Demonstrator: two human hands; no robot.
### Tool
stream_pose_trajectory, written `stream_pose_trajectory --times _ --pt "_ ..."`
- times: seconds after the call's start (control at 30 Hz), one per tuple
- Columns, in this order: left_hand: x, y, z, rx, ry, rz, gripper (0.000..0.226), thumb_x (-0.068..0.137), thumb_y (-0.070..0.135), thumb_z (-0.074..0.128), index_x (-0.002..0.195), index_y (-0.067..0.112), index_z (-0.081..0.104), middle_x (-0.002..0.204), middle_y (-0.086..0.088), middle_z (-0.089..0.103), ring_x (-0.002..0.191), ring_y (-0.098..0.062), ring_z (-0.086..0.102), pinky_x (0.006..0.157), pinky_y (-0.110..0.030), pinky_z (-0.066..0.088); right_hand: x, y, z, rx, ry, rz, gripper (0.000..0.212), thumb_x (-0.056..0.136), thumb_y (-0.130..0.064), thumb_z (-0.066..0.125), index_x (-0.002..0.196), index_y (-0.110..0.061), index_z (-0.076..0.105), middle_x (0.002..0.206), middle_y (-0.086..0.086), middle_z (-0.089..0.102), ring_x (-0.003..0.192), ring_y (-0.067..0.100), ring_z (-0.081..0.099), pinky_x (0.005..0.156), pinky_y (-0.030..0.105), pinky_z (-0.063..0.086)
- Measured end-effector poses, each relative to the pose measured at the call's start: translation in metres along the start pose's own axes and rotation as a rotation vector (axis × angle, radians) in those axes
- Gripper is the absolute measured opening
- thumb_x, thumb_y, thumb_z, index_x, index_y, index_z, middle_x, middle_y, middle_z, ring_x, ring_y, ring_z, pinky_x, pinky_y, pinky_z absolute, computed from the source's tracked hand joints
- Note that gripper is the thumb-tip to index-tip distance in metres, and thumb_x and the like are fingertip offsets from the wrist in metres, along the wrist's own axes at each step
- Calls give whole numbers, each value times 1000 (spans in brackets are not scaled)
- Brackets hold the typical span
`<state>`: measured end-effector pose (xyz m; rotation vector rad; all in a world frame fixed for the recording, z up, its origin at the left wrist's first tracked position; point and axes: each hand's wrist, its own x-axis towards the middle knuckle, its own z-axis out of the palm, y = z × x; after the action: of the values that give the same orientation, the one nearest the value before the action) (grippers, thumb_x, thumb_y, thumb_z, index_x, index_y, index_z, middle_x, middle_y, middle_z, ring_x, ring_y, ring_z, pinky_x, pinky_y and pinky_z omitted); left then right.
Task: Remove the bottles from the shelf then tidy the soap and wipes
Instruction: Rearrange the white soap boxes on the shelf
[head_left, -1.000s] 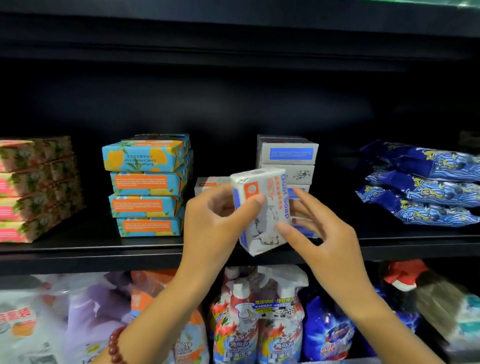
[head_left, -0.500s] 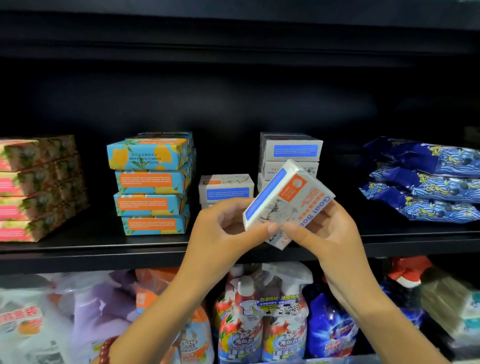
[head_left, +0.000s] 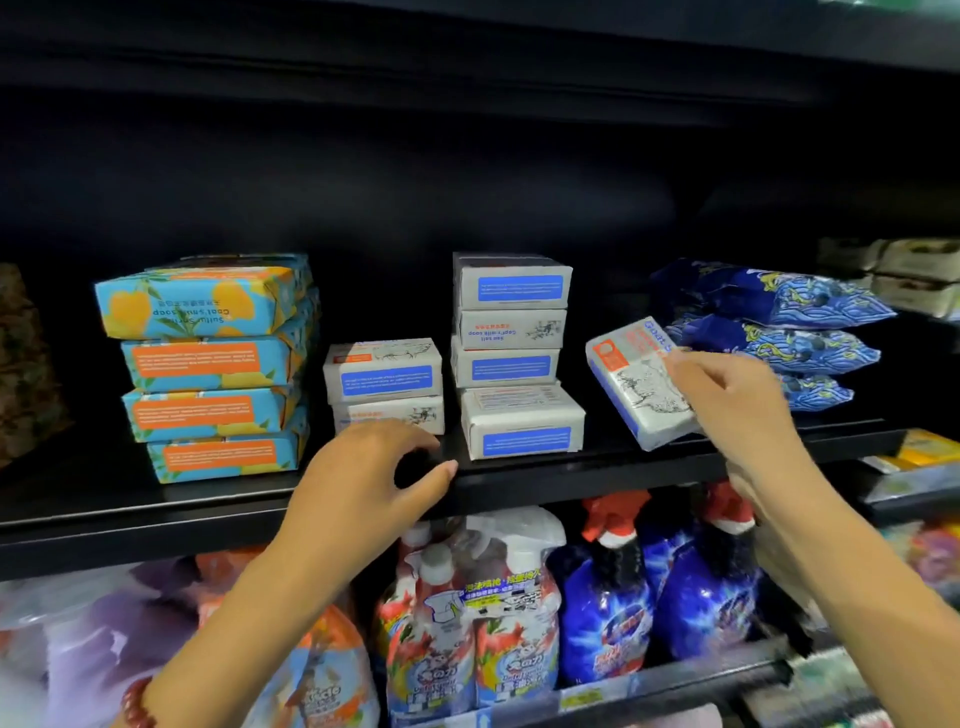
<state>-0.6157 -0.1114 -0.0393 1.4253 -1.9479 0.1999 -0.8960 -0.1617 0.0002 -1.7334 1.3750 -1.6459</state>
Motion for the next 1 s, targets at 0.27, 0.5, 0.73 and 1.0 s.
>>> stream_pose_trajectory --times 0.27,0.5,0.73,1.0 --pt "8 -11 0 60 -58 17 60 73 69 37 90 23 71 86 13 67 84 -8 60 68 -25 47 17 23 7 -280 54 111 54 94 -24 53 47 -13 27 34 -7 28 44 14 25 49 33 15" --pt "3 -8 1 60 -11 -22 62 71 71 37 89 22 72 88 11 68 86 -10 61 65 -21 43 15 36 12 -514 54 55 44 96 -20 43 54 -8 48 56 5 49 56 23 44 47 32 26" --pt "0 -8 2 83 6 -12 59 75 68 39 88 22 73 87 11 70 86 -11 63 64 -19 41 -6 6 19 -309 110 -582 28 89 -30 53 99 -10 68 97 -6 61 96 12 55 83 21 42" --pt "-7 -5 2 124 38 -14 50 81 61 42 89 23 74 88 11 72 85 -15 67 64 -28 52 -29 13 64 -641 -390 -663 84 69 -73 46 130 -16 52 132 -2 55 123 11 41 98 28 37"
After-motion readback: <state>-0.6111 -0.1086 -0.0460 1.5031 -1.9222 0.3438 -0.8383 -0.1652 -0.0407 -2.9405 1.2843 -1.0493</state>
